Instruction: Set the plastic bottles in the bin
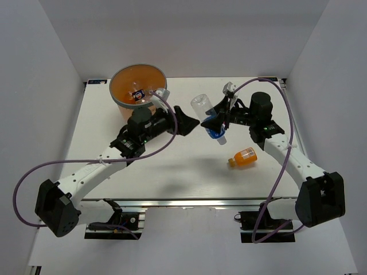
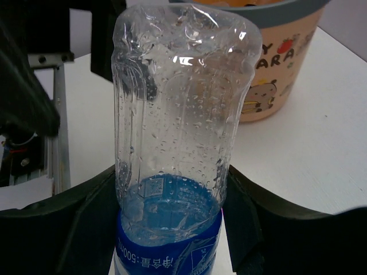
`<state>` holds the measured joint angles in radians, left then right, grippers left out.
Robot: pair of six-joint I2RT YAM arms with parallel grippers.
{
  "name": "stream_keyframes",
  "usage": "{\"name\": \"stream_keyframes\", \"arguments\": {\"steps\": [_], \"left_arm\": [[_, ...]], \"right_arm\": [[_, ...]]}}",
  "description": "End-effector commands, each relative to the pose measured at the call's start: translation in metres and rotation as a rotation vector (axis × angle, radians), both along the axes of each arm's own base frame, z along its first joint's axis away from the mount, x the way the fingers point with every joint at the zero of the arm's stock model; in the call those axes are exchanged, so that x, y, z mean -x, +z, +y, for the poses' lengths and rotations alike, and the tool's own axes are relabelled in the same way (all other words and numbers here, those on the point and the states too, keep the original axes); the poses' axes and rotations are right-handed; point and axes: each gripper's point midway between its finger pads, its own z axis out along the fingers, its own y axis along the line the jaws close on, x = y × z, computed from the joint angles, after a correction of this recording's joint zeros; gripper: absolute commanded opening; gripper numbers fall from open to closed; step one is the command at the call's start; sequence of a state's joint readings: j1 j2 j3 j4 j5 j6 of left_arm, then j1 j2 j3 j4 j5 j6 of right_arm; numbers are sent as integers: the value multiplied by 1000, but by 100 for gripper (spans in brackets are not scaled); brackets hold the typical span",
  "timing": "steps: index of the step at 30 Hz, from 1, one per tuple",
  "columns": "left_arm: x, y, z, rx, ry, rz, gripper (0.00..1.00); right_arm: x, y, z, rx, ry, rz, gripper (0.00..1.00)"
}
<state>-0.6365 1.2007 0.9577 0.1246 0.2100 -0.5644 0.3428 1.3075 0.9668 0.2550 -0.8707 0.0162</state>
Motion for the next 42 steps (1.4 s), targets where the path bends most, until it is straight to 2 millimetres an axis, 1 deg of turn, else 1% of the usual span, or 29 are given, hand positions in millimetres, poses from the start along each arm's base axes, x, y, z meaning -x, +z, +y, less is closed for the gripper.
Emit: {"name": "stream_keyframes", "arguments": {"steps": [1, 3, 4, 6, 8, 12, 15, 17, 19, 20, 22, 23, 24, 27, 28, 29, 30, 31, 32, 33, 34, 35, 36, 37, 38, 39, 40, 41, 42], "left_arm": [[4, 24, -18, 46, -14, -78, 98], [5, 20, -21, 52, -19, -80, 98], [7, 25, -23, 73, -29, -104, 98], [8, 25, -26, 87, -37, -112, 98], [3, 25, -26, 92, -9, -113, 98], [-10, 20, -28, 64, 30, -115, 98], [-19, 12, -34, 44, 44, -98, 98], [-24, 7, -42, 33, 28, -85, 98], [-21, 8, -51, 42, -10, -91, 98], [-21, 4, -55, 45, -19, -87, 98], [-23, 7, -57, 70, -19, -90, 97], [-25, 4, -58, 69, -16, -87, 94], [-25, 7, -58, 82, -11, -95, 82], [-27, 15, -54, 90, 9, -108, 53], [-31, 18, -50, 89, 46, -112, 43], [-34, 23, -46, 78, 70, -114, 42], [-36, 31, -42, 80, 93, -125, 41], [-44, 37, -35, 74, 147, -130, 41], [-48, 37, -32, 48, 167, -133, 41], [-52, 55, -29, 61, 189, -160, 41], [-60, 60, -22, 55, 221, -168, 41], [-67, 62, -14, 33, 258, -169, 41], [-71, 83, -8, 52, 278, -195, 41], [-81, 93, 7, 50, 316, -205, 41], [-86, 95, 19, 27, 355, -198, 41], [-90, 116, 31, 42, 395, -220, 41], [-99, 126, 54, 40, 461, -229, 41], [-103, 126, 70, 16, 510, -211, 41], [-109, 131, 89, 8, 592, -211, 42]], "right_arm": [[15, 20, 11, -36, 45, -63, 50], [15, 18, 12, -33, 35, -48, 50], [14, 18, 13, -36, 28, -30, 50], [14, 17, 14, -36, 33, -14, 49], [22, 15, 19, -35, 69, -22, 49], [30, -1, 24, -7, 103, 1, 51], [37, 1, 27, -12, 127, -23, 50], [34, 1, 28, -4, 105, -25, 50], [34, -1, 29, 4, 102, -9, 51], [34, -1, 29, 5, 105, -6, 52], [35, -2, 29, 6, 108, -7, 56], [34, -6, 28, 15, 108, -24, 61], [34, -6, 26, 17, 93, -29, 64], [26, -10, 20, 29, 12, -22, 89], [23, -11, 17, 35, -25, -11, 89], [20, -12, 12, 39, -75, -9, 89], [7, -13, 4, 38, -182, 30, 89], [6, -20, -1, 56, -219, 62, 89], [6, -18, -7, 57, -258, 66, 89], [-1, -26, -17, 69, -345, 103, 89], [-1, -34, -24, 89, -386, 135, 89], [1, -31, -31, 84, -429, 138, 89], [-7, -40, -47, 103, -537, 158, 89], [-8, -43, -55, 95, -601, 194, 89], [-6, -45, -69, 101, -678, 216, 89], [-15, -58, -100, 133, -871, 247, 89], [-15, -61, -115, 135, -959, 271, 89], [-13, -59, -130, 104, -1053, 302, 89], [-10, -67, -155, 139, -1182, 322, 89]]}}
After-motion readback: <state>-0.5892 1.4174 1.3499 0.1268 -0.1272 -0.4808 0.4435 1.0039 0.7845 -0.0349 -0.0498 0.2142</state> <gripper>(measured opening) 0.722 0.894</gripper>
